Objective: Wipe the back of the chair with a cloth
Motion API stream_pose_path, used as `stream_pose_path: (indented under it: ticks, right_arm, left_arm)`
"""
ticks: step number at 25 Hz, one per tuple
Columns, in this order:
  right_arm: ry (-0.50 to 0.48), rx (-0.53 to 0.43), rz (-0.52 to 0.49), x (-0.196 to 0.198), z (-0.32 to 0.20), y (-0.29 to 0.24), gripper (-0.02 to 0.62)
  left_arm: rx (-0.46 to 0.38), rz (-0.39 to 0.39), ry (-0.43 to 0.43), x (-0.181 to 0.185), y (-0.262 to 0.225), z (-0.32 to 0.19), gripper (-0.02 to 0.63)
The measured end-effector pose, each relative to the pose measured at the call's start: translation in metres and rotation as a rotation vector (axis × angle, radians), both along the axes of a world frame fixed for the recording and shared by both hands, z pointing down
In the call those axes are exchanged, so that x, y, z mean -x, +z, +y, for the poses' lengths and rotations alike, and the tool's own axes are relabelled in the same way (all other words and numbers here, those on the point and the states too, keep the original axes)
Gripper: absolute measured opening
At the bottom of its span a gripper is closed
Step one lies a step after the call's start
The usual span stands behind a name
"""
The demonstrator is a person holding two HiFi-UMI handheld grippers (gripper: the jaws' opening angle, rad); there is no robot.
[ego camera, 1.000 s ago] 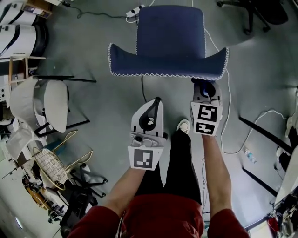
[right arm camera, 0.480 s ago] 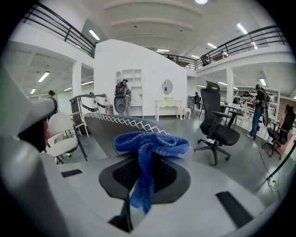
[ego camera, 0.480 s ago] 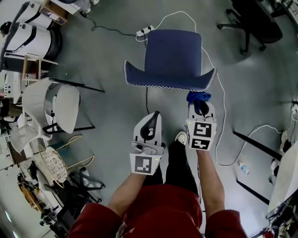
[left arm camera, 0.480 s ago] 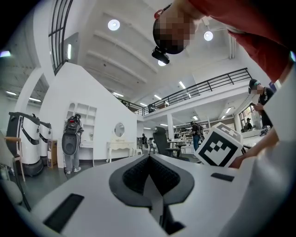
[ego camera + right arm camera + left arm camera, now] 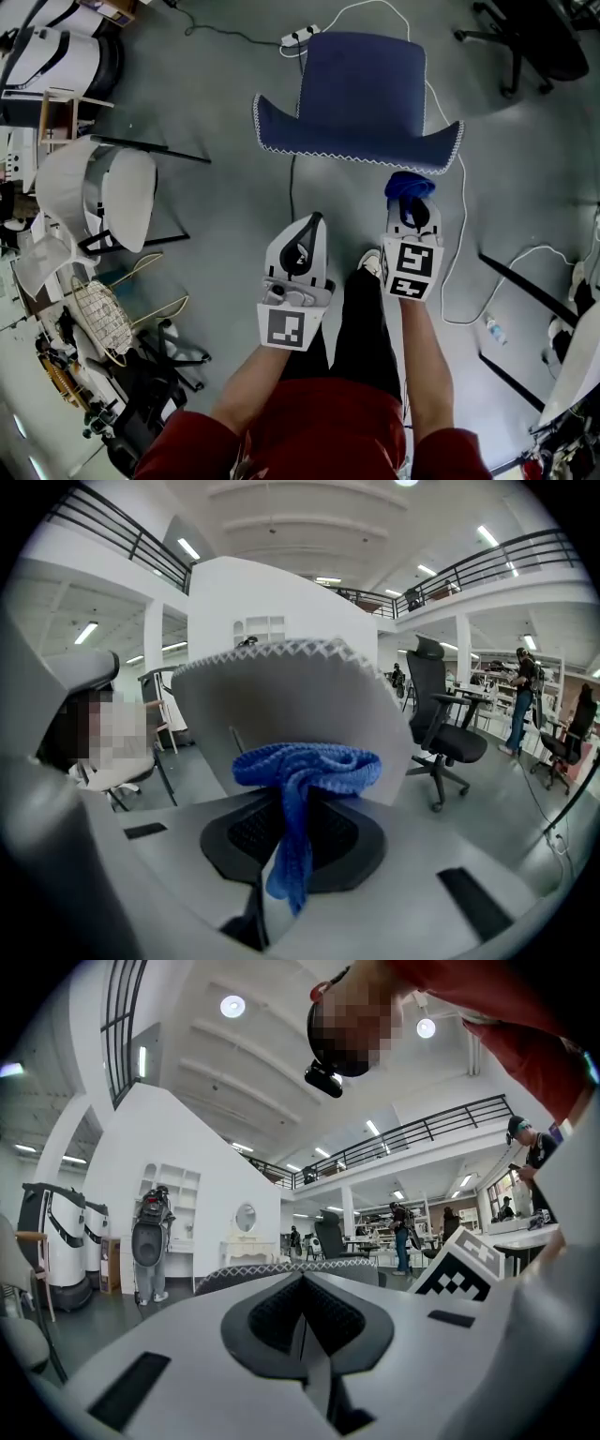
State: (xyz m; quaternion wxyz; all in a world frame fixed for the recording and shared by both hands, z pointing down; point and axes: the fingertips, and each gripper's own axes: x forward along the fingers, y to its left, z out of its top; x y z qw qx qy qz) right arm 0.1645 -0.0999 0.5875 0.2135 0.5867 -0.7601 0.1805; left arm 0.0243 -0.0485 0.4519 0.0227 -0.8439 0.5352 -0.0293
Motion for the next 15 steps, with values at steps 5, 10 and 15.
stream_pose_path:
  ticks: [5, 10, 15]
  right_arm:
    - [0.063, -0.005, -0.046, 0.019, -0.001, 0.082, 0.061]
    - [0.119, 0.017, -0.04, 0.028, -0.012, 0.158, 0.061]
    - [0.135, 0.036, -0.008, 0.037, -0.039, 0.223, 0.061]
  left_arm:
    - [0.009, 0.015, 0.046, 0.011, 0.057, -0.006, 0.014]
    - [0.012, 0.037, 0.083, 0.018, 0.107, -0.014, 0.014]
    - [0.033, 0.049, 0.092, 0.03, 0.157, -0.018, 0.014]
